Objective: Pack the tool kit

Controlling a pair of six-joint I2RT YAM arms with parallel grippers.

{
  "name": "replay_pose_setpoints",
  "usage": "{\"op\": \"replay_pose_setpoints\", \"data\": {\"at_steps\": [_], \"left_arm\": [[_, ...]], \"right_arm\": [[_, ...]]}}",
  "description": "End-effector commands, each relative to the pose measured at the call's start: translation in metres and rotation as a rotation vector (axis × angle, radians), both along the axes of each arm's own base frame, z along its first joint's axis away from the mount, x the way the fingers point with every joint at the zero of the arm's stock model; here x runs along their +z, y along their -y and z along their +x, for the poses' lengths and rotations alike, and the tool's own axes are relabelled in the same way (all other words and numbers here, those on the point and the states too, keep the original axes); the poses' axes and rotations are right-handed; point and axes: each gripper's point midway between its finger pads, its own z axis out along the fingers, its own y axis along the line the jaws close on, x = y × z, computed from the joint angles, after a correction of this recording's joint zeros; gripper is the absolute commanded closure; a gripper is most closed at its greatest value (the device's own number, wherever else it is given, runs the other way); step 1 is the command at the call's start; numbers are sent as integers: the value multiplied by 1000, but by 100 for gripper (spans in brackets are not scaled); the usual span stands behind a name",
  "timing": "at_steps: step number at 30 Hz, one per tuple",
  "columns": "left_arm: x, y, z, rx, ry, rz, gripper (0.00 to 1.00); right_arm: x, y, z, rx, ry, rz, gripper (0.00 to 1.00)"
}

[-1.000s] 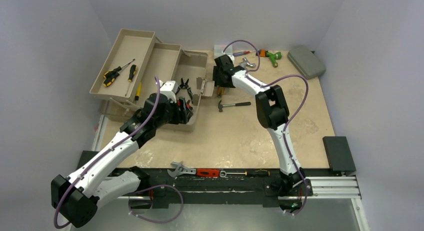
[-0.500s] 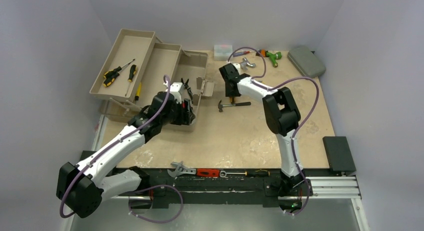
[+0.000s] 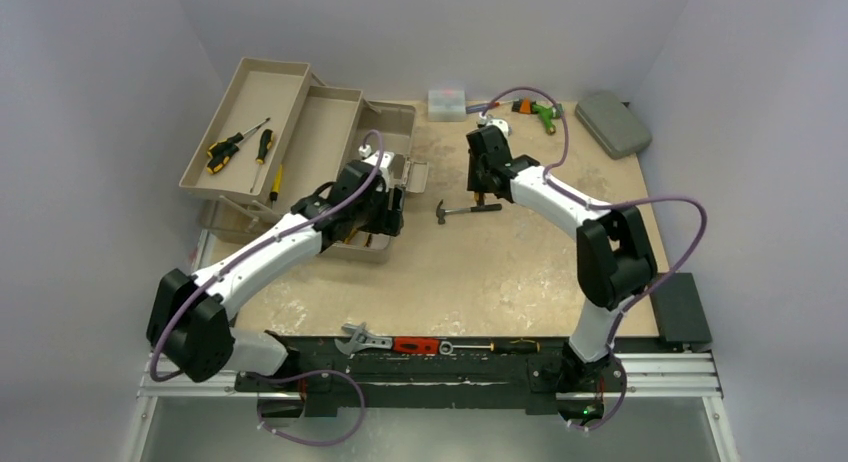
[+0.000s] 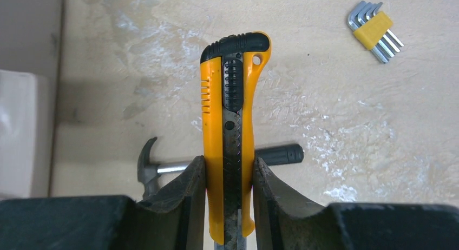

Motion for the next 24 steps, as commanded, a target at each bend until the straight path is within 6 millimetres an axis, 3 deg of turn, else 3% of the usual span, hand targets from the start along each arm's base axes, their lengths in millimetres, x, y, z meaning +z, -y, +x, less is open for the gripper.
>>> {"op": "replay_pose_setpoints", "data": {"at_steps": [1,5,8,12,14,19,24], "left_arm": [[-9,15,12,-45,-39,35,31],[-35,28,12,-78,-140,44,39],[-46,37,9,-106,-191,29,58],[-47,57,3,-150,-195,51,91],[-46,72,1,-160,-183,99,98],[-41,121,-6,-214,-186,77,100],[-32,150,2,-190,-171,-2,95]], "right_arm": [[48,-1,-4,23,125,68,100],[69,10,-18,9,172,73,100],[85,19,-28,-6,207,83,100],[102,34,-39,-62,260,95,100],[110,42,-44,-95,288,96,100],[126,59,-53,-156,330,89,100],[143,72,-63,-194,355,89,100]]}}
